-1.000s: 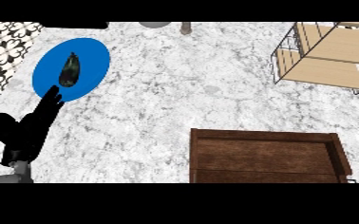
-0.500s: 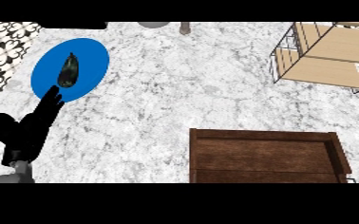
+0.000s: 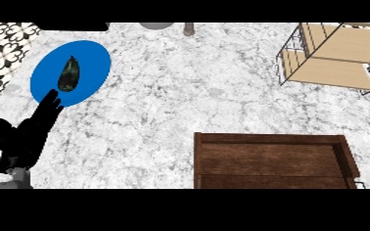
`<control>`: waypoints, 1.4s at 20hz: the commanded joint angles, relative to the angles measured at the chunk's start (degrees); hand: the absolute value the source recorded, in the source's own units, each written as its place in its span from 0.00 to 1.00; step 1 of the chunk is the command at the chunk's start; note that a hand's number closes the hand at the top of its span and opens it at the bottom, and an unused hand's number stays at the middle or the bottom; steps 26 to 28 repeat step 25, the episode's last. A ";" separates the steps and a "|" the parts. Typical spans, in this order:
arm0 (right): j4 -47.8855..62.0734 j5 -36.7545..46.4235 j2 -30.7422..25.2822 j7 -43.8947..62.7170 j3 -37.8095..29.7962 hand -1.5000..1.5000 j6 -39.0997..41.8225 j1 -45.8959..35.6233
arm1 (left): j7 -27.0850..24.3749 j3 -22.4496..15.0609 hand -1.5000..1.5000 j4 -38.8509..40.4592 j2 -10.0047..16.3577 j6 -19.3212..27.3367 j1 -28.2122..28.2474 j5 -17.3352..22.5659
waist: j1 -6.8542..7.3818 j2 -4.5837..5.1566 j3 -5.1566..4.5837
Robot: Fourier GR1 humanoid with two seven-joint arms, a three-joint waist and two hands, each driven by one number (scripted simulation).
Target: Pick the lemon from the tray and place it in the tiered shelf
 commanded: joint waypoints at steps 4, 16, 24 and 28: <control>3.86 -7.29 -6.39 1.34 -7.63 0.00 8.68 -2.78 | -1.91 0.21 0.50 0.01 -0.18 -0.73 2.29 -0.96 | -0.11 -0.17 0.00; 11.93 -12.76 -31.13 0.44 -16.29 0.00 22.79 5.20 | -0.69 1.87 0.50 0.60 -0.01 -0.53 0.42 -0.57 | -1.28 0.00 0.16; 18.01 -12.60 -39.25 -8.69 -17.59 0.00 33.04 15.56 | -0.16 1.82 0.50 -0.54 -1.07 0.40 0.58 -0.61 | -2.85 -0.16 0.68; 18.21 -12.81 -41.36 -8.98 -17.93 0.00 34.20 16.03 | -0.19 2.24 0.50 -0.10 -0.60 0.12 1.44 -0.55 | -2.92 -0.25 0.64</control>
